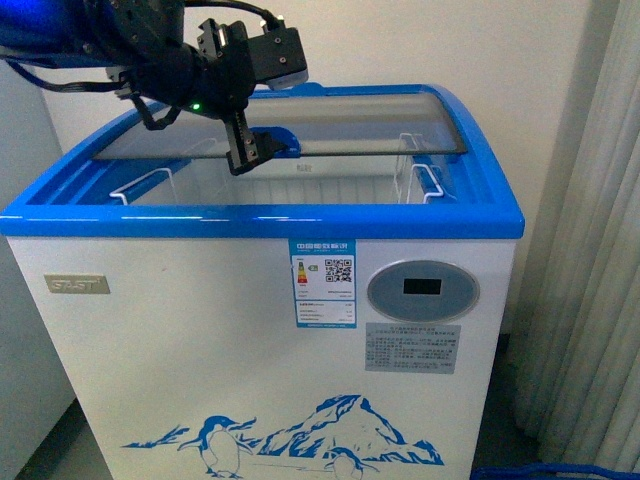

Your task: Put drink in fridge

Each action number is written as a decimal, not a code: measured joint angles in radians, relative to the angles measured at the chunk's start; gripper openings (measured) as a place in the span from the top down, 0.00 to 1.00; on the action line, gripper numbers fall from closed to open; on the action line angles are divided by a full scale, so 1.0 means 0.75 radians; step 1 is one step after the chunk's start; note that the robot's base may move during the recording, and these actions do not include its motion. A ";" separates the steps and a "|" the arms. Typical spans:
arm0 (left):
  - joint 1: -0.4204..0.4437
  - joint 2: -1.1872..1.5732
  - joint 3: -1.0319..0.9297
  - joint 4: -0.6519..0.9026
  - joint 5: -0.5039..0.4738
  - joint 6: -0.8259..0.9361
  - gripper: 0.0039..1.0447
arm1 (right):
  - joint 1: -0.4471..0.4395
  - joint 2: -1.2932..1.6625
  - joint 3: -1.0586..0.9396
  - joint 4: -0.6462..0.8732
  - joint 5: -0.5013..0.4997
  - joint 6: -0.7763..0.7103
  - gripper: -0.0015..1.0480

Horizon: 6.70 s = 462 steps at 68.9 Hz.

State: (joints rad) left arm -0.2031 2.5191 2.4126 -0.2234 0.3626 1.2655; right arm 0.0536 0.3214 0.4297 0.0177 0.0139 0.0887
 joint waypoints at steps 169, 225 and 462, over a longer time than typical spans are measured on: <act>0.269 -2.773 -3.121 0.785 -0.483 -1.681 0.98 | 0.215 2.098 1.786 -0.634 0.054 -2.059 0.62; 0.269 -3.096 -3.198 0.562 -0.483 -1.682 0.98 | 0.465 3.133 3.235 -1.060 0.287 -1.628 0.40; 0.269 -3.351 -3.198 0.300 -0.483 -1.684 0.08 | -0.071 -0.421 -0.551 -0.027 -0.019 -0.114 0.07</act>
State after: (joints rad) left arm -0.0017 0.0059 0.0143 0.0013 0.0002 0.0025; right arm 0.0006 0.0059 0.0162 -0.0025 -0.0006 0.0029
